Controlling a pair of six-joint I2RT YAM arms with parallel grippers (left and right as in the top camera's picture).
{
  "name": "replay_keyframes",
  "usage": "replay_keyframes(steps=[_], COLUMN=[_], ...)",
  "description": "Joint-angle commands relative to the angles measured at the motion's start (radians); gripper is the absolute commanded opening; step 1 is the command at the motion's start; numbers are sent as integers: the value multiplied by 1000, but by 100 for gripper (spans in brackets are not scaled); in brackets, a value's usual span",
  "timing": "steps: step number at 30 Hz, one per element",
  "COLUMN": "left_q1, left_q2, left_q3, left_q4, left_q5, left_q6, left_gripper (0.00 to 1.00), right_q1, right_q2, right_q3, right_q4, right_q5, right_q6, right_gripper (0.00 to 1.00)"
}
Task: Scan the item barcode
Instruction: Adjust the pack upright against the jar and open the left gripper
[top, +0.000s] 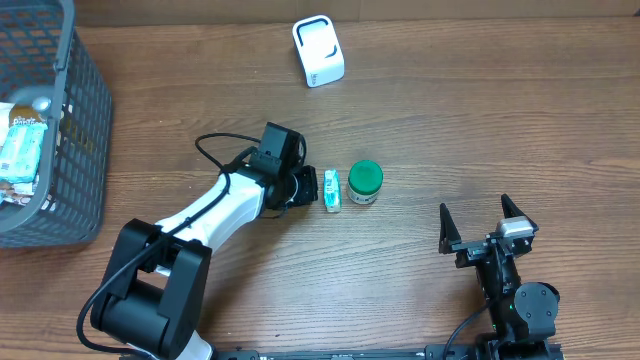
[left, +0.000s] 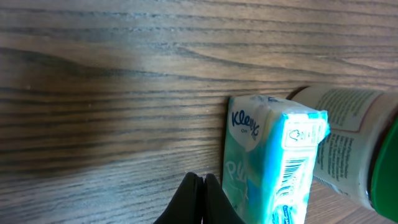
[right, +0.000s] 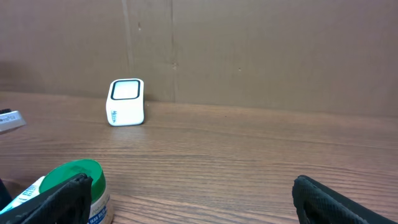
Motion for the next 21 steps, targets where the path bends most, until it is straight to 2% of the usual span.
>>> replay_keyframes(steps=[1, 21], left_q1=[-16, -61], left_q2=[32, 79], left_q3=[17, 17], left_q4=[6, 69], left_q5=[-25, -27], left_q6=[-39, -109], left_gripper=[4, 4], right_q1=[-4, -4], right_q2=[-8, -8], right_q3=[-11, -11], right_q4=[2, 2], right_q5=[-2, -2], right_q6=[-1, -1], right_gripper=[100, 100])
